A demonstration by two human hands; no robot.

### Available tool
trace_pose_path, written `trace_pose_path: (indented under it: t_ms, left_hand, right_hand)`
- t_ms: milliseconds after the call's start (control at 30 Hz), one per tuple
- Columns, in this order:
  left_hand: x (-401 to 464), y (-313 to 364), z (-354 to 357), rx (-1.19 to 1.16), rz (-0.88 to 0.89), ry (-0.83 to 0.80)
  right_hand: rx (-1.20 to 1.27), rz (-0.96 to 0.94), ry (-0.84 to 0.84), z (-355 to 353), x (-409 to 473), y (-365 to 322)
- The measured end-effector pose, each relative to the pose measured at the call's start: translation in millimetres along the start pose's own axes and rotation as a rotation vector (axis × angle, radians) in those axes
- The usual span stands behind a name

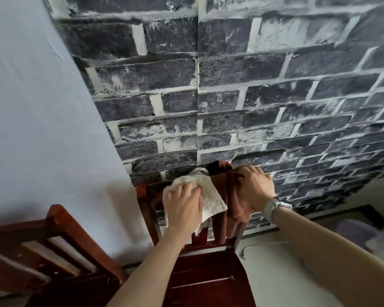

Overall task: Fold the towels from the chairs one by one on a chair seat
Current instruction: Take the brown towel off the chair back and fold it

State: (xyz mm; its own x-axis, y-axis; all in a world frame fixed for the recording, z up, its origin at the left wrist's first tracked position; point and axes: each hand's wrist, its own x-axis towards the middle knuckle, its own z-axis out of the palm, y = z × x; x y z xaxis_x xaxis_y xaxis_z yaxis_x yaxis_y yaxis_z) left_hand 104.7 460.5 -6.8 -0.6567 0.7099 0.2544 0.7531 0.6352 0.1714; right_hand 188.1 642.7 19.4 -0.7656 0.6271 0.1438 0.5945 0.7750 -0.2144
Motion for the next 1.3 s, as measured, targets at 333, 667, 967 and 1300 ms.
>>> trace_pose_path:
  t_ms: [333, 667, 967, 1300]
  left_hand:
    - [17, 15, -17, 0.11, -0.098, -0.113]
    - [25, 123, -42, -0.557, 0.341, 0.066]
    - [15, 245, -55, -0.997, 0.662, -0.145]
    - [50, 288, -87, -0.732, 0.597, -0.091]
  right_hand:
    - [0.555, 0.185, 0.722, -109, -27, 45]
    - [0.703, 0.311, 0.906, -156, -97, 116]
    - [0.71, 0.318, 0.826, -193, -149, 156]
    - [0.535, 0.511, 0.069, -193, -207, 213]
